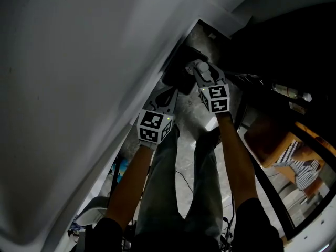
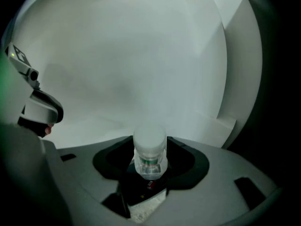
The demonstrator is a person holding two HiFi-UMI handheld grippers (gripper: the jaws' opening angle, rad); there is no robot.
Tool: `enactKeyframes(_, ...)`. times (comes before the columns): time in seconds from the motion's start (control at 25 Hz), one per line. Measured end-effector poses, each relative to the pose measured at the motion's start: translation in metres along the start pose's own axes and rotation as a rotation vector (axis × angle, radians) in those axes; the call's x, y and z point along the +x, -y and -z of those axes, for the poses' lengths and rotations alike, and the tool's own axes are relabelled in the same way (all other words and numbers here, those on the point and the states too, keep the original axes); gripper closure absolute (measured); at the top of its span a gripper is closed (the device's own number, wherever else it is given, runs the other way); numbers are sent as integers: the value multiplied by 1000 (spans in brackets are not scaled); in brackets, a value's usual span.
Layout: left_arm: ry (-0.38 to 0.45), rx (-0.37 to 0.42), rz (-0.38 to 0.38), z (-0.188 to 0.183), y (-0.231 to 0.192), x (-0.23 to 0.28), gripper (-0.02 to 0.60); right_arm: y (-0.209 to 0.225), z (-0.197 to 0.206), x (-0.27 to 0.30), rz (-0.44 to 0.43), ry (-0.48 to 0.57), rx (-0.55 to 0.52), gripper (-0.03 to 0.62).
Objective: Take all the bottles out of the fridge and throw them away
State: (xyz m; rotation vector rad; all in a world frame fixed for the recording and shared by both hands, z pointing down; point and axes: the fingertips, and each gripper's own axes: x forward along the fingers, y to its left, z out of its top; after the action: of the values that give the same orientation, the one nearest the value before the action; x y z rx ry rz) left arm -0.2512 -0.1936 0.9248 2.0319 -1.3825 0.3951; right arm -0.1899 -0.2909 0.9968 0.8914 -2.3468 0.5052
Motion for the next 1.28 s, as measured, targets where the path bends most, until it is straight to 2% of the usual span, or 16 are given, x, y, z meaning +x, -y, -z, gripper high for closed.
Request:
enactKeyframes(0.36, -2, -1, 4, 8, 5, -5, 575, 5, 5, -22, 35, 28, 33, 388)
enactKeyframes(0.6, 14, -5, 0, 8, 18, -14, 575, -11, 10, -55, 27, 57, 46, 390)
enactKeyframes(0.76, 32, -4, -1, 0, 35, -22, 575, -21, 9, -88, 25, 72, 54, 426)
enactKeyframes(1.08, 64, -24, 5, -39, 92, -50, 575, -15, -10, -183, 63, 101, 147, 511)
enactKeyframes(1.28, 110, -19, 55, -85, 143, -77, 575, 4, -45, -264, 126, 154, 167, 549)
